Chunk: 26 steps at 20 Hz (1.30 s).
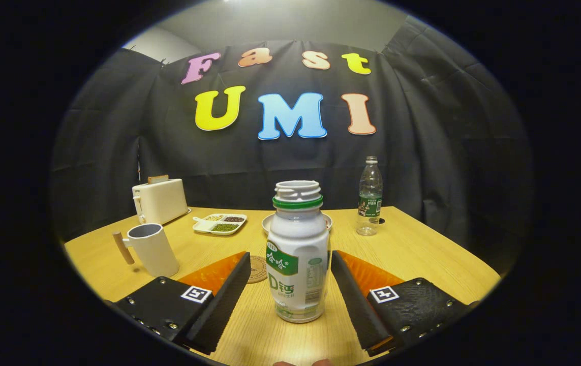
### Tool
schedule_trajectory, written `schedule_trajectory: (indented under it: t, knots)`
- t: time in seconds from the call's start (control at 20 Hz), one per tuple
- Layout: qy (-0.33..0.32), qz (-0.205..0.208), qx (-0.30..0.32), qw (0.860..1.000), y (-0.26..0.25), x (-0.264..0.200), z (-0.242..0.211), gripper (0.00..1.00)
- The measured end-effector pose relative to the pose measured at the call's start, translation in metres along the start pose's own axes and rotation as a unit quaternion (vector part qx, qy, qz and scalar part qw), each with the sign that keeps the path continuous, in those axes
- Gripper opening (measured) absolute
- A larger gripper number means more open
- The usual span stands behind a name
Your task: Take the bottle from table, then pour the juice into the cup, finally place the bottle on the coaster
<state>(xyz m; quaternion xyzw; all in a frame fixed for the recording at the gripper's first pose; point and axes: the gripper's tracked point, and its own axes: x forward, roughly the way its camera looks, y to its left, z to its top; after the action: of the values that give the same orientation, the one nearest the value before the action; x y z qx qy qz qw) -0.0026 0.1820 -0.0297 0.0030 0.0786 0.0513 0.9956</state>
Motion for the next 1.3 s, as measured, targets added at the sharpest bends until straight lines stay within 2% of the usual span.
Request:
schedule_trajectory:
  t: [0.4, 0.45, 0.55, 0.6, 0.9, 1.3]
  knots:
    - [0.015, -0.028, -0.010, 0.999, -0.009, 0.031, -0.012, 0.97]
    - [0.016, -0.028, -0.012, 0.999, -0.010, 0.033, -0.013, 0.95]
    - [0.018, -0.030, -0.016, 0.999, -0.010, 0.034, -0.013, 0.77]
    - [0.020, -0.030, -0.019, 0.999, -0.009, 0.034, -0.013, 0.74]
    - [0.017, -0.020, -0.074, 0.997, -0.006, 0.027, 0.009, 0.74]
    - [0.036, -0.006, -0.189, 0.981, 0.017, 0.022, 0.023, 0.74]
